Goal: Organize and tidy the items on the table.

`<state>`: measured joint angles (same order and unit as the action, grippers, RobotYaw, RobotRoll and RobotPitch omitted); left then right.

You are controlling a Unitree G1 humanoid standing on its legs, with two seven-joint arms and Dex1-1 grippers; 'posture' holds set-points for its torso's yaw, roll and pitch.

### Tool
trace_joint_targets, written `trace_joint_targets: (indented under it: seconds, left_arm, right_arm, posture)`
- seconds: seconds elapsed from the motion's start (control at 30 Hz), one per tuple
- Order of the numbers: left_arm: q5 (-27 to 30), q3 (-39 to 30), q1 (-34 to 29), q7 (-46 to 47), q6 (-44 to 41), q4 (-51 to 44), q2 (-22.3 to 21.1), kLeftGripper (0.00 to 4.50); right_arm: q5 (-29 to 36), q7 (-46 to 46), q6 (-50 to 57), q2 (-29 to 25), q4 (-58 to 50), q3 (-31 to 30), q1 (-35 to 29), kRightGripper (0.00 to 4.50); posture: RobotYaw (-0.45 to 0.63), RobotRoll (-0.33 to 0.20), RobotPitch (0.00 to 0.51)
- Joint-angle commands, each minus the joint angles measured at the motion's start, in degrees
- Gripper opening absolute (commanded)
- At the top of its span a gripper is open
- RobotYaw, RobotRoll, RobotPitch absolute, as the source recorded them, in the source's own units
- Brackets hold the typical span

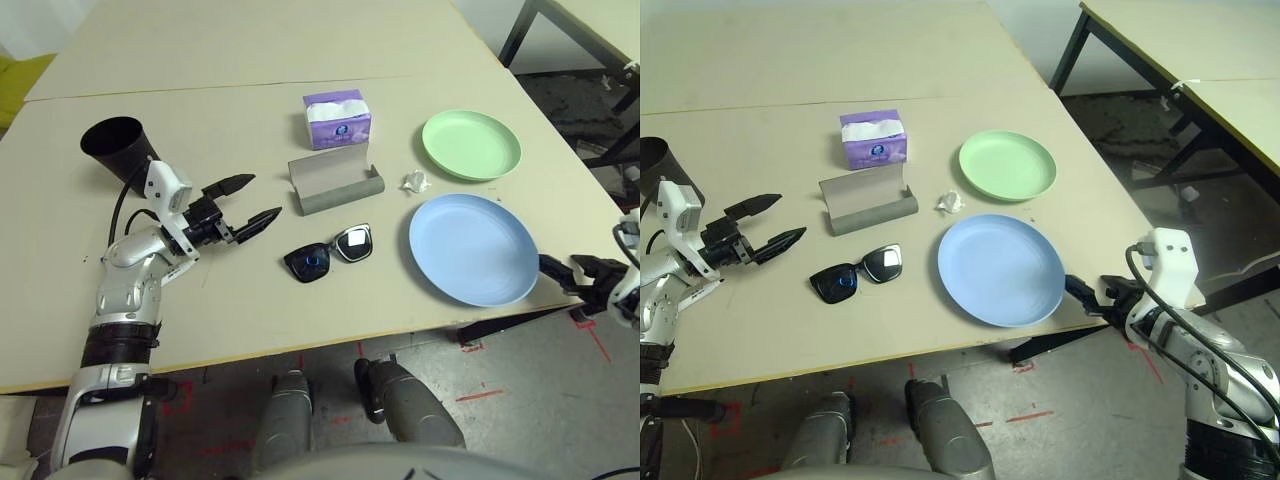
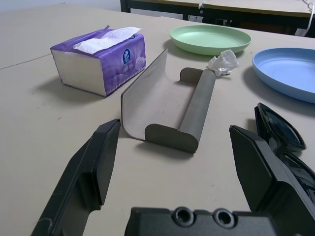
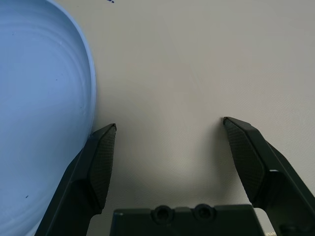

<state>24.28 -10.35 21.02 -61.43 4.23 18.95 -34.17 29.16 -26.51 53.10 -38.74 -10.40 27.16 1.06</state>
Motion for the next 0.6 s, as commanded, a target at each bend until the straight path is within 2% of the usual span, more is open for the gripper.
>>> trace_joint_targets:
  seconds: [0.03,0.23,0.37,0.6]
  left_arm:
    - [-0.8,0.6,-0.5,-0.1,0.2,0.1,0.3,4.5]
    - [-1.1,1.4,1.0,-0.7,0.3,1.2,0.9,4.5]
    - [-1.6,2.1,1.8,-1.0,0.6,1.7,1.4,4.5]
    - [-2.0,2.1,2.2,-1.0,1.3,2.8,1.6,4.5]
  right_arm:
    - [-0.3,0.2,0.7,-0.8,-1.5,0.5,-1.5,4.45]
    - [-3.3,2.1,0.8,-4.5,-4.5,0.5,-2.4,4.45]
    - [-3.9,3.4,2.3,-6.1,-5.7,1.4,-0.7,4.45]
    - [4.1,2.8,13.2,-4.6,-8.8,3.7,6.4,4.45]
  posture:
    - [-0.16,0.0,0.199]
    - [-0.18,0.0,0.202]
    - [-0.19,0.0,0.202]
    - [-0.19,0.0,0.196]
